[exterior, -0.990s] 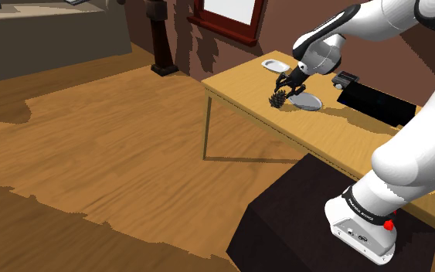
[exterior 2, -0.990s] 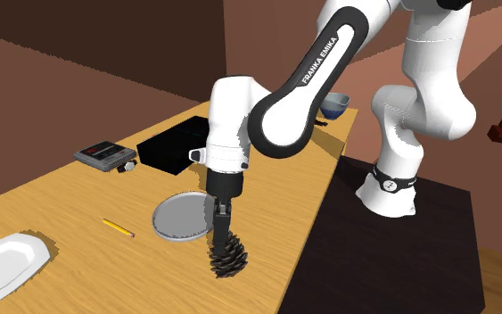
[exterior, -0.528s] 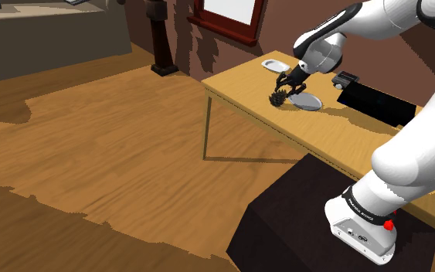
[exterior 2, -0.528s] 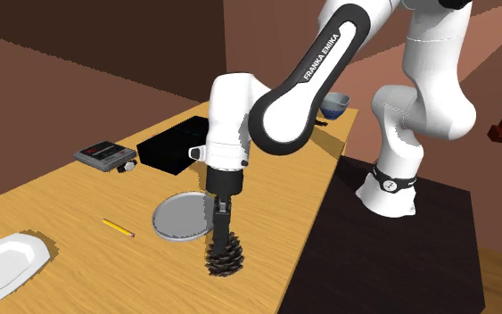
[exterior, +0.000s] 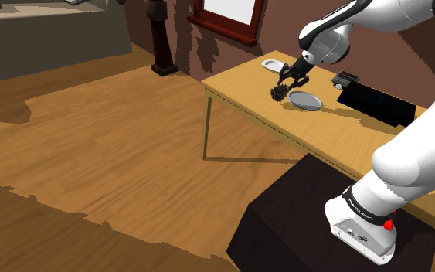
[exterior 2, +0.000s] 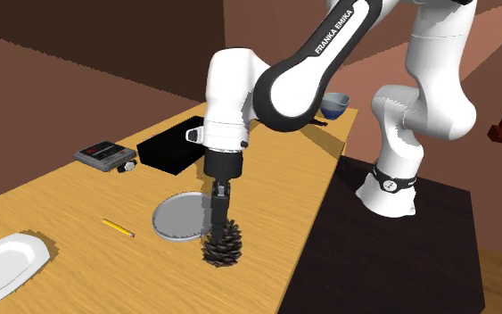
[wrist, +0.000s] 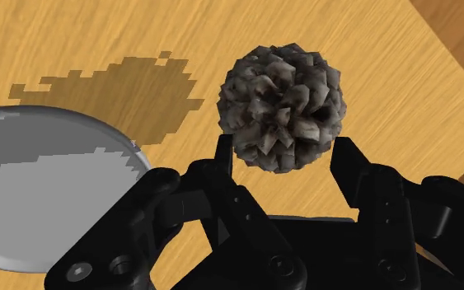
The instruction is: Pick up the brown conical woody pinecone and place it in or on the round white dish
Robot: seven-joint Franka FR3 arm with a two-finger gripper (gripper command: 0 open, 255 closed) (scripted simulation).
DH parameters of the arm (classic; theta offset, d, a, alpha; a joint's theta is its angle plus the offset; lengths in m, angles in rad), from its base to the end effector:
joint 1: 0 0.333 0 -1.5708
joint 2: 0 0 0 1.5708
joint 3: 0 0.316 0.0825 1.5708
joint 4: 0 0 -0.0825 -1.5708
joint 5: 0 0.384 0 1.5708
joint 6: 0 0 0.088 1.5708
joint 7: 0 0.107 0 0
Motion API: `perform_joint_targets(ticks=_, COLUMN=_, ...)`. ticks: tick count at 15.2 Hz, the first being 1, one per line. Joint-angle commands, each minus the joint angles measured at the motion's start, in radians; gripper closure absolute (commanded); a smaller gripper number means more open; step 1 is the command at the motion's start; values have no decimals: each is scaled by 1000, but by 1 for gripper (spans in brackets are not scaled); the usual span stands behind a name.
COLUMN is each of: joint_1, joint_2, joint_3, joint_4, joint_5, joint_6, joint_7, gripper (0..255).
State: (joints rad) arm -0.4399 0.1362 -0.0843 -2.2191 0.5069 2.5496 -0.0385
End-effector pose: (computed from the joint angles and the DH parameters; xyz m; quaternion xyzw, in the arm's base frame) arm 0.4822 -0.2858 0.3331 -0.8898 0.4188 -0.1342 0.1215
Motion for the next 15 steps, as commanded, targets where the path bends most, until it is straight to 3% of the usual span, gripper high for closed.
perform_joint_targets(ticks=1, joint_1=1, joint_2=-20, joint_3=-5, joint_4=3, joint_5=-18, joint_6=-22, joint_7=17, gripper=255)
perform_joint_targets(ticks=6, joint_1=1, joint_2=-56, joint_3=-11, joint_4=18, joint_5=-51, joint_6=-67, joint_7=52, gripper=255)
perform_joint_targets(ticks=15, joint_1=-124, joint_2=33, joint_3=-100, joint_4=199, joint_5=-31, joint_6=-230, joint_7=-128, gripper=255)
